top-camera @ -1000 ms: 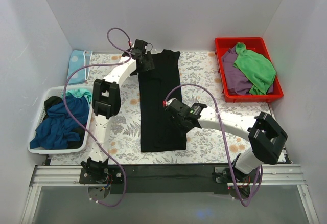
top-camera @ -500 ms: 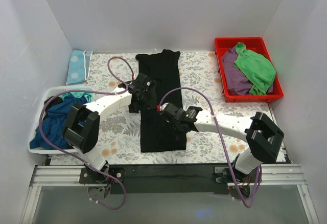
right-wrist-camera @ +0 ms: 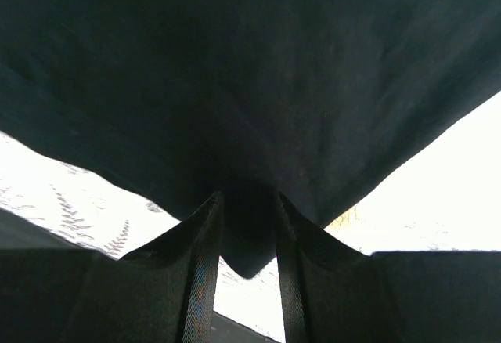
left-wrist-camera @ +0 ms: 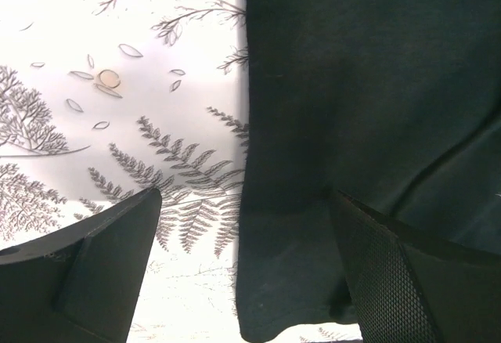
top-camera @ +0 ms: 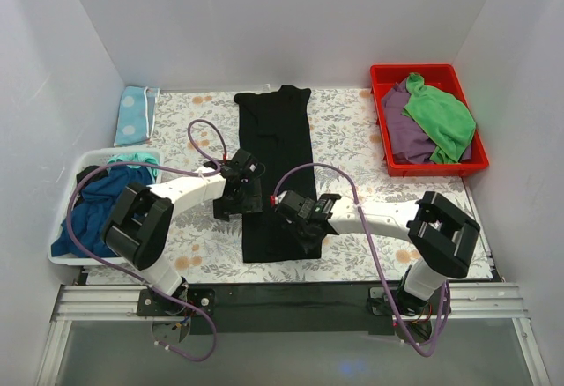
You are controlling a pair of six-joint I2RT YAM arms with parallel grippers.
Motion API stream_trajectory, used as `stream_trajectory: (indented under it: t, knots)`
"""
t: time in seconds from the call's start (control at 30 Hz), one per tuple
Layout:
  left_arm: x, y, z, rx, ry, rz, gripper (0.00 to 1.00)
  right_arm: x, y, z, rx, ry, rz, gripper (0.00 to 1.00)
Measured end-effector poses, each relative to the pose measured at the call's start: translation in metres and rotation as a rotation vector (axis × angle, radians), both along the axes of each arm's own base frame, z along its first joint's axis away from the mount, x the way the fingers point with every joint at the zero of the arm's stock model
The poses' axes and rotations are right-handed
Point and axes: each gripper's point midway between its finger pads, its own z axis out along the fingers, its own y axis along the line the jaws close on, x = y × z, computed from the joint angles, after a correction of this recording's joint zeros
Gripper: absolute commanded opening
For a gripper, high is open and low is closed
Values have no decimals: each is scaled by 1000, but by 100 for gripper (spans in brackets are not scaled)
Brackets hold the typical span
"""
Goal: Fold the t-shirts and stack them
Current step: Grab the bottom of the folded rectangular tshirt with both arms
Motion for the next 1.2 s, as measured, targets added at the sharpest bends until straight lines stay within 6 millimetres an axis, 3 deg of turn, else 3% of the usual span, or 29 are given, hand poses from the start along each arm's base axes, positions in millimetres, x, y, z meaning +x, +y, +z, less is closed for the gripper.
stream_trajectory:
  t: [0.33, 1.2]
  knots:
    - [-8, 14, -6, 73, 30, 49, 88, -10, -13, -8, 40, 1, -28, 37]
    - [-12, 19, -2, 107, 61, 97, 89, -44, -75, -10, -33, 60, -97, 37]
